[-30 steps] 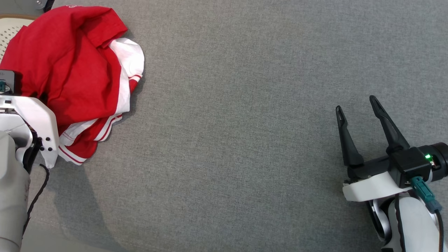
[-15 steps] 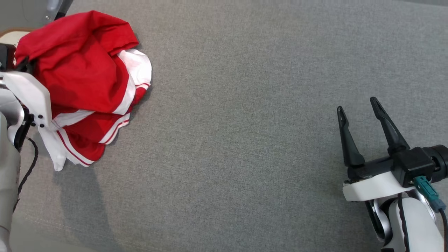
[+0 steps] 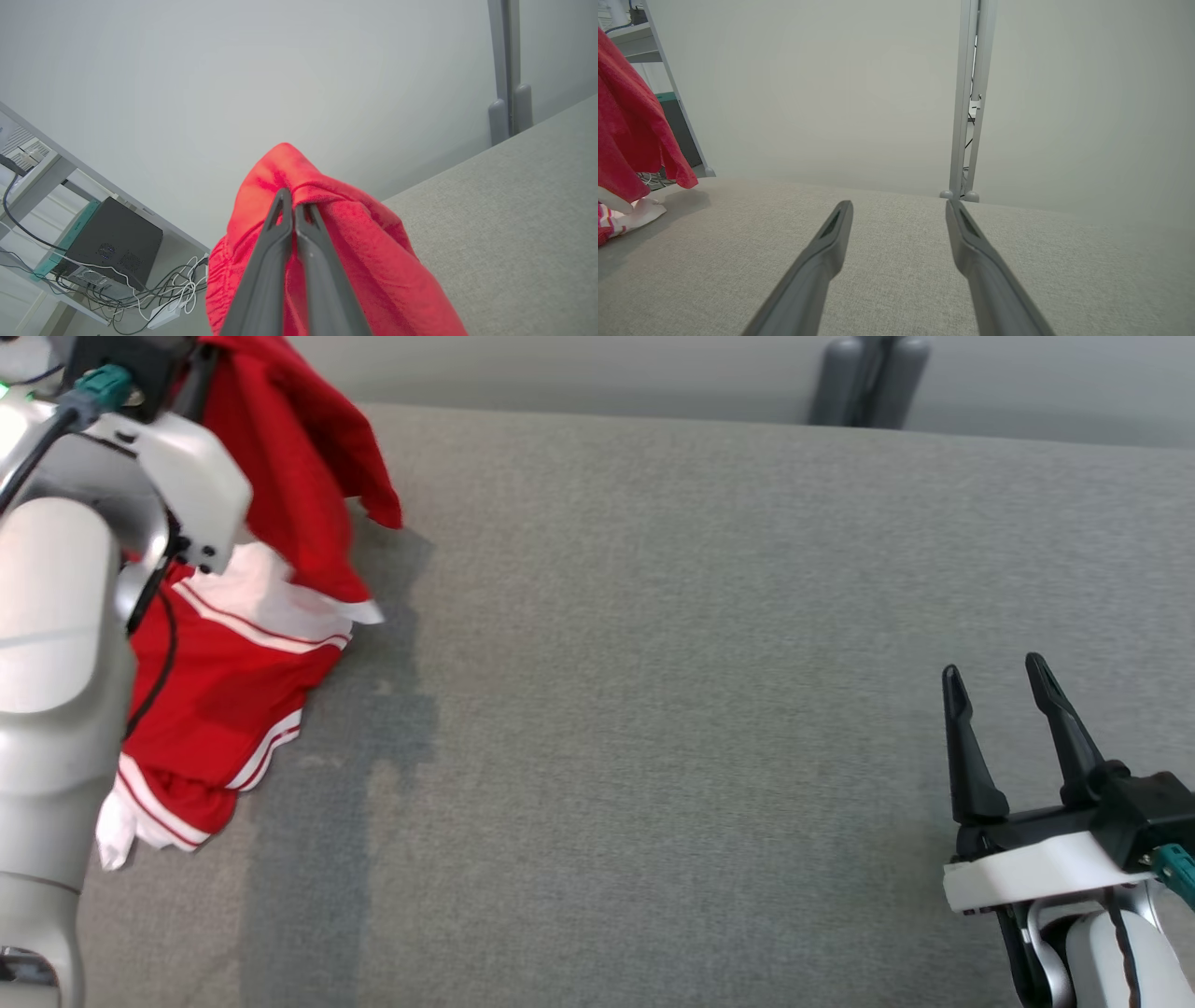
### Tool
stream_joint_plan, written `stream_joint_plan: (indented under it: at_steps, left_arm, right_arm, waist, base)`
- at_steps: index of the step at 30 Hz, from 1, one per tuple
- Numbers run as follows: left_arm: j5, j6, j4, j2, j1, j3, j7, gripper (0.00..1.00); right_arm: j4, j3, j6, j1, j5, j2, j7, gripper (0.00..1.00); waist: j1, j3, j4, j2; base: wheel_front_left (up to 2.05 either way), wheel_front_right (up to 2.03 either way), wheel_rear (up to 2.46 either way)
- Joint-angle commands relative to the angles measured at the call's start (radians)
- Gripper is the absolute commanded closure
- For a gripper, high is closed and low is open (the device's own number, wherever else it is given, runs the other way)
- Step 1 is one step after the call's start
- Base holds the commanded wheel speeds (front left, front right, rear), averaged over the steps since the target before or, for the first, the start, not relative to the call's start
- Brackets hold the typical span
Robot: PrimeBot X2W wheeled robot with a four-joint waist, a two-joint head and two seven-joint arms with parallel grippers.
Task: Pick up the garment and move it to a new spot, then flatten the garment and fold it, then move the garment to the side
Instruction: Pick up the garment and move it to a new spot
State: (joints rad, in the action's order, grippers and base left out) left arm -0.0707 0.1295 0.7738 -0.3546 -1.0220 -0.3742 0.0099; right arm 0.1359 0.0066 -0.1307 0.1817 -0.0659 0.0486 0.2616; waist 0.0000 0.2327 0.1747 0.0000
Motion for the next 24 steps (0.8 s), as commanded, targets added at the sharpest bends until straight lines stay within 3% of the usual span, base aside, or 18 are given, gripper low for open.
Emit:
stream_joint_plan:
  at_steps: [1,7,13,17,24]
  left_arm:
    - [-0.002,-0.001,-0.034,0.011,-0.018,-0.023,0.005,1.0]
    - [-0.046,0.0,-0.163,0.06,-0.013,-0.106,0.038,1.0]
    - [-0.113,-0.01,-0.243,0.174,0.078,-0.137,0.029,1.0]
    - [-0.15,-0.03,-0.229,0.245,0.172,-0.162,-0.013,1.0]
    - [-0.176,-0.056,-0.115,0.283,0.292,-0.204,-0.099,1.0]
  right_arm:
    - [0.001,-0.013,0.0,-0.019,-0.014,0.004,0.005,0.0]
    - [0.0,-0.057,0.0,-0.049,-0.032,0.004,0.005,0.0]
    - [-0.003,-0.084,0.0,-0.059,-0.041,0.004,0.005,0.0]
    - [-0.007,-0.088,0.0,-0.053,-0.047,0.004,0.005,0.0]
    - [-0.014,-0.089,0.0,-0.032,-0.049,0.004,0.005,0.0]
  waist:
    - [0.0,-0.046,-0.05,0.0]
    - [0.0,-0.077,-0.104,0.0]
    - [0.0,-0.078,-0.149,0.0]
    - [0.0,-0.063,-0.177,0.0]
    - [0.0,-0.033,-0.216,0.0]
  base:
    - [0.0,0.0,0.0]
    - [0.0,0.0,0.0]
    - [0.0,0.0,0.0]
    - [0.0,0.0,0.0]
    - [0.0,0.0,0.0]
